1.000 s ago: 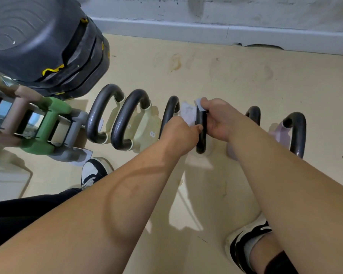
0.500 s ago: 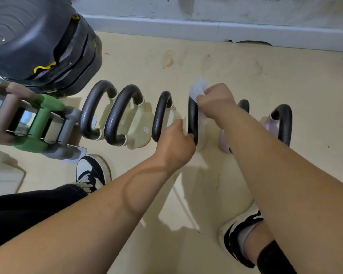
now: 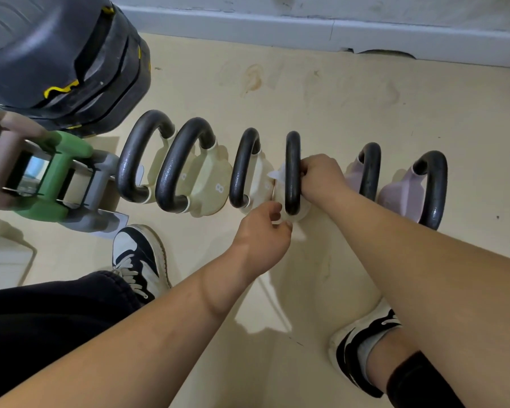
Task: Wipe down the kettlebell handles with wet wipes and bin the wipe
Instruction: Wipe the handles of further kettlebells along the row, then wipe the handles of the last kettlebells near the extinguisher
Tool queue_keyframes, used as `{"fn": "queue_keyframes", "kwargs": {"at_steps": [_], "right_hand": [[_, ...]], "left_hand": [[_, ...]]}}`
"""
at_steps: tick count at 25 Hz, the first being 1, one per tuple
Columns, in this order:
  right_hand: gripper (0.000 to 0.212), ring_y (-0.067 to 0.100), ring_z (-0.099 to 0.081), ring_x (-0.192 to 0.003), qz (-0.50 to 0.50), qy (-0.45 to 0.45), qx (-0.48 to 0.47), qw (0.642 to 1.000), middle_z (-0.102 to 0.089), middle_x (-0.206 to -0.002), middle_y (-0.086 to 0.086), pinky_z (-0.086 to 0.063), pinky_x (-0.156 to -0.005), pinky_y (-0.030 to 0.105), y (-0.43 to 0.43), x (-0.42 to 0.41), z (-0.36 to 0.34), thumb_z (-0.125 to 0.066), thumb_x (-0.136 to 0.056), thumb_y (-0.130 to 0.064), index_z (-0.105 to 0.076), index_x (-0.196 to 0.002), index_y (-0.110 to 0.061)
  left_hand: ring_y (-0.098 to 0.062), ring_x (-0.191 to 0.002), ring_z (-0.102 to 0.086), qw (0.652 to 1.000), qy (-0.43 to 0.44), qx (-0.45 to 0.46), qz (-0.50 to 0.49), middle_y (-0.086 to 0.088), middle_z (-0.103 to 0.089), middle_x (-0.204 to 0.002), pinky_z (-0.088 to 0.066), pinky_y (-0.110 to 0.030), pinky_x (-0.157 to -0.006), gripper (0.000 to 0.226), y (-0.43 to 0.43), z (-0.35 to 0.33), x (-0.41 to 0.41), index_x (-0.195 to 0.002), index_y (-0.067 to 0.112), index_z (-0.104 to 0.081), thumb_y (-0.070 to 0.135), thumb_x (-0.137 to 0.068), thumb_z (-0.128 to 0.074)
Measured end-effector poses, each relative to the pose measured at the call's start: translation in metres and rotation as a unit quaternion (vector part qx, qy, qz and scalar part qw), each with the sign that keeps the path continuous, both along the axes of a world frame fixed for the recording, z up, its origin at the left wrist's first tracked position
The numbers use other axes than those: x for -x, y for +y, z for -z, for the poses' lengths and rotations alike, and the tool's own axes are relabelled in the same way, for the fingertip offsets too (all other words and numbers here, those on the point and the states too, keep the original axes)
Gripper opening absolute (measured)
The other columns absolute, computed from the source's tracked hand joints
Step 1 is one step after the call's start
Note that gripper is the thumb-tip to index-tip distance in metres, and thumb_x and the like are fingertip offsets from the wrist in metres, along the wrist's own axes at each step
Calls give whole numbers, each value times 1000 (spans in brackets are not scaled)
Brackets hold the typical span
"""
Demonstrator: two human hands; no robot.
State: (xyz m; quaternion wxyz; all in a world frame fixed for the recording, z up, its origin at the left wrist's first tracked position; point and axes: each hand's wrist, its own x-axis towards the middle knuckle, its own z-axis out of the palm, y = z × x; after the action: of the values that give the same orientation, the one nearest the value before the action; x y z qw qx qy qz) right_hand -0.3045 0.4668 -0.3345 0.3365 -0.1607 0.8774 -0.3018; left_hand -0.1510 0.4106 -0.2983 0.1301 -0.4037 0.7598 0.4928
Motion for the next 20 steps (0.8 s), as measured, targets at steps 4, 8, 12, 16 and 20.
{"fn": "queue_keyframes", "kwargs": {"at_steps": [4, 8, 12, 16, 20], "right_hand": [[19, 30, -68, -82, 24, -39, 3, 999, -67, -81, 4, -61, -74, 40, 10, -16, 3, -58, -89, -3, -70, -84, -17], [17, 33, -74, -68, 12, -116, -79, 990, -72, -88, 20, -65, -63, 40, 20, -21, -21, -55, -93, 0, -65, -106, -3], [16, 28, -69, -55, -20, -163, -145, 976, -70, -83, 21, -59, -45, 28, 24, -25, -80, -55, -92, -5, -64, -99, 7], [29, 27, -72, -72, -20, -196, -130, 972, -73, -99, 12, -59, -72, 35, 24, -39, -129, -58, -84, -26, -72, -102, -8], [31, 28, -68, -72, 66, -204, -57, 975, -76, -79, 8, -50, -64, 30, 45, -54, -162, -52, -93, -36, -74, -97, -15]], "left_hand": [[-15, -110, -64, 1000, 5, 2, -6, 3, -62, -131, -56, -35, -96, 39, -3, 10, -10, -136, 20, -59, 27, -98, -59], [-16, -109, -63, 1000, -4, -15, 1, 4, -65, -119, -54, -32, -96, 36, -4, 7, -19, -132, 15, -62, 23, -97, -60], [-13, -92, -64, 997, 44, -69, -8, 4, -68, -111, -52, -26, -77, 26, -2, -10, -19, -121, 21, -66, 22, -96, -59], [-17, -93, -65, 963, 113, -197, -143, -3, -71, -108, -56, -36, -91, 32, -5, -36, -5, -113, 16, -67, 27, -83, -67], [-28, -95, -65, 886, 127, -397, -204, -16, -72, -110, -53, -39, -88, 39, -11, -53, 2, -119, 5, -68, 20, -84, -61]]}}
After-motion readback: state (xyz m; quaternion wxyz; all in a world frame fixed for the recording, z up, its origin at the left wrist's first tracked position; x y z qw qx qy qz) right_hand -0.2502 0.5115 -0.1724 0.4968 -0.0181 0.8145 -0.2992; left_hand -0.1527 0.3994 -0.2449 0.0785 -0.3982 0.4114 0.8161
